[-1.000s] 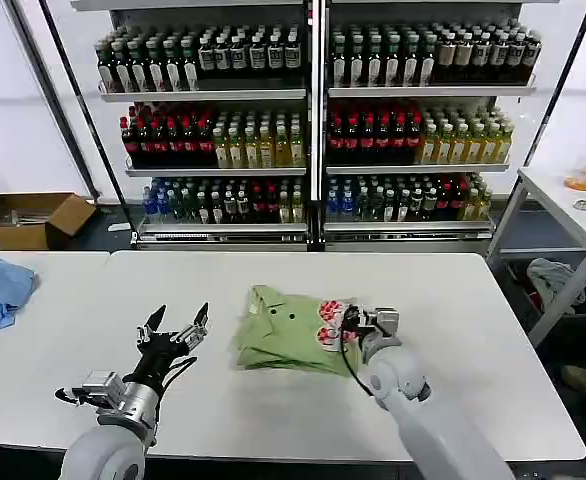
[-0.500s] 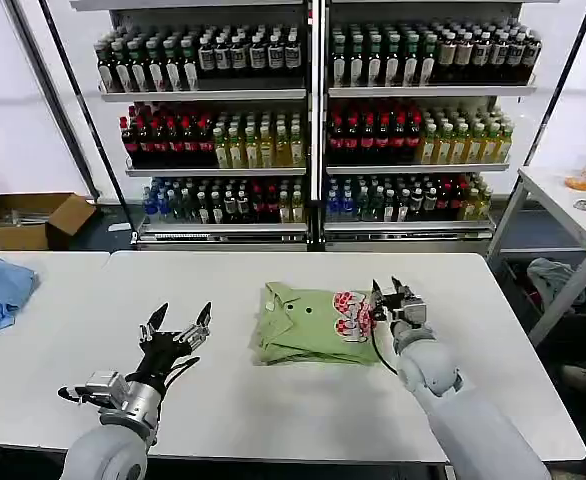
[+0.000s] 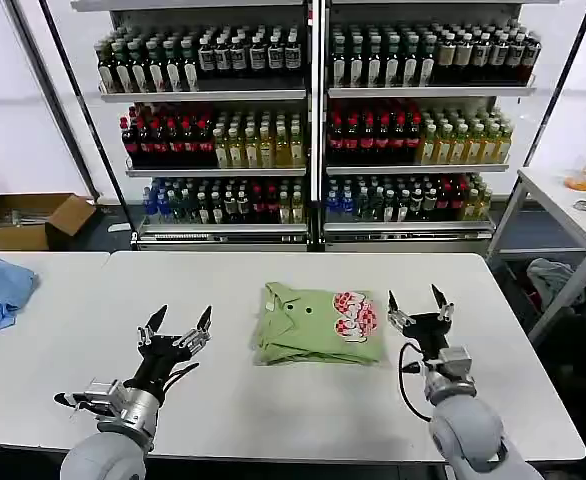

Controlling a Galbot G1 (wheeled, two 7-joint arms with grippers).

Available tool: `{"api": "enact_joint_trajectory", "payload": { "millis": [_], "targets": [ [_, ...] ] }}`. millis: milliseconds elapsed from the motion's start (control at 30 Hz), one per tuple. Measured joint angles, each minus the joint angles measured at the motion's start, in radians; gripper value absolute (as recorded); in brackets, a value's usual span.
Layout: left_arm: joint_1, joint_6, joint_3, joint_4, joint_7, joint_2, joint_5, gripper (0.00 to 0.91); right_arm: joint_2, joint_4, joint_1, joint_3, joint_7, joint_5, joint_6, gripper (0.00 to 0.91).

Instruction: Fold and organize the clothes.

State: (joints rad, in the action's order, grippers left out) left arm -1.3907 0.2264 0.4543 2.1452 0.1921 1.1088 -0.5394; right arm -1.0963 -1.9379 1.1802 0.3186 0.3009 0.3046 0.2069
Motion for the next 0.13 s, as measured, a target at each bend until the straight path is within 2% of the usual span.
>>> {"api": "enact_joint_trajectory", "payload": {
  "millis": [133],
  "targets": [
    [-0.011, 0.000, 0.002, 0.009, 0.000, 0.002, 0.014, 0.907, -0.010, -0.084, 0.106, 0.063, -0.013, -0.024, -0.018, 0.907]
  ]
}}
